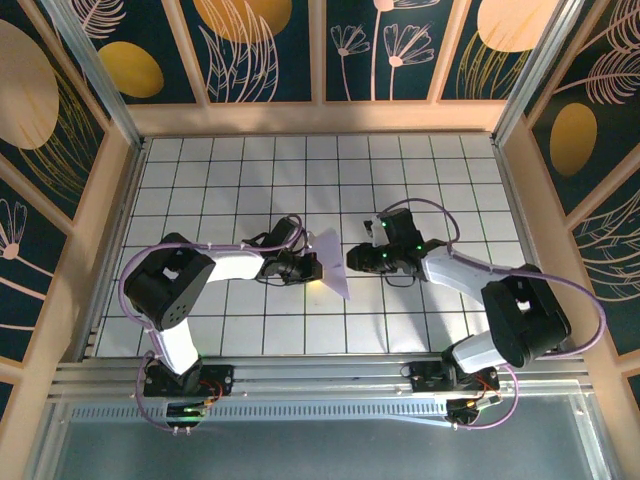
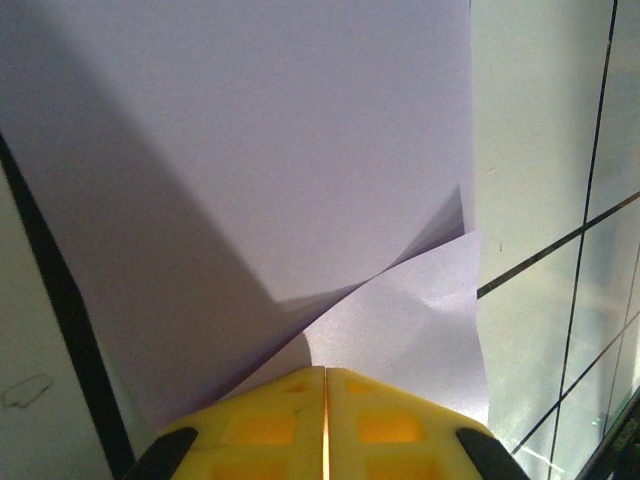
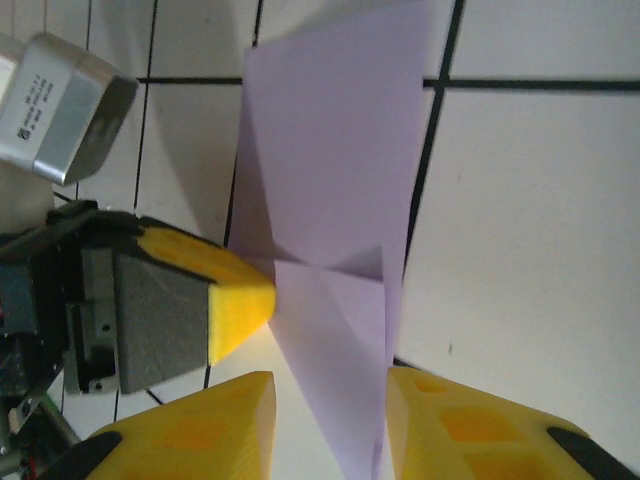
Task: Fold a paper plane with a square sheet of paper (fold left side to right side)
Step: Third fold the triangle at the center of the table, then fourth fold the wing at the center of the table.
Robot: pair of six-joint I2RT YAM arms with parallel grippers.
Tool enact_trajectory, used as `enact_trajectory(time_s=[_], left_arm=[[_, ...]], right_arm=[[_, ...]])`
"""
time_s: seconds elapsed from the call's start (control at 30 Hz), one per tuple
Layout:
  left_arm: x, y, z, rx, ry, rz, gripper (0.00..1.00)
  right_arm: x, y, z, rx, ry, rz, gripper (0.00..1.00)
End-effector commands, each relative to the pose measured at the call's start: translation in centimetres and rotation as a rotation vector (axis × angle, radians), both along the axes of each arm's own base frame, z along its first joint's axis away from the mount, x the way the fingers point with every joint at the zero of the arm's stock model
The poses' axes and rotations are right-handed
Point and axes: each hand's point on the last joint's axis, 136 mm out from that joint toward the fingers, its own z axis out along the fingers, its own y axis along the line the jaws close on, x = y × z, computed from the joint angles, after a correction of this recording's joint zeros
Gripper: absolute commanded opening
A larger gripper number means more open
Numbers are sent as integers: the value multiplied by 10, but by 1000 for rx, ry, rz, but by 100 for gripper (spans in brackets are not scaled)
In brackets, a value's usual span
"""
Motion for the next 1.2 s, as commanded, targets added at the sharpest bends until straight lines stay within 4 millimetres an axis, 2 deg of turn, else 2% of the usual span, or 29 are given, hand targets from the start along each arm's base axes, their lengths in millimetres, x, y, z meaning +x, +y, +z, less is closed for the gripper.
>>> enact_trajectory(time_s=[0.0,0.03,0.1,0.17,0.3,0.4,0.57,0.67,0.83,0.9,1.13,1.17], left_arm=[[14,-4,33,-48,-52,40,14],[18,1,35,-40,-62,57,18],[28,12,50,-49,-105,99,25],[35,26,54,-45,-123,145,31],[45,50,52,-43,-123,210,36],[48,57,48,-39,-119,232,39],[52,59,43,-39,-107,252,44],[54,58,39,-43,-96,260,48],[58,55,37,-73,-84,268,52],[61,54,37,-88,-81,275,53],[66,43,43,-164,-81,253,53],[66,41,35,-165,-61,249,53]], right_arm=[[9,10,-5,14,-99,83,37],[10,13,-8,21,-105,99,37],[12,19,-8,50,-114,123,38],[13,24,-11,69,-110,139,38],[10,35,-19,95,-94,178,39],[9,40,-28,83,-72,191,39],[9,42,-34,88,-51,195,35],[8,41,-32,87,-48,193,29],[5,38,-24,85,-57,193,6],[4,37,-17,92,-71,190,0],[2,35,4,151,-107,185,0],[2,35,5,156,-111,185,0]])
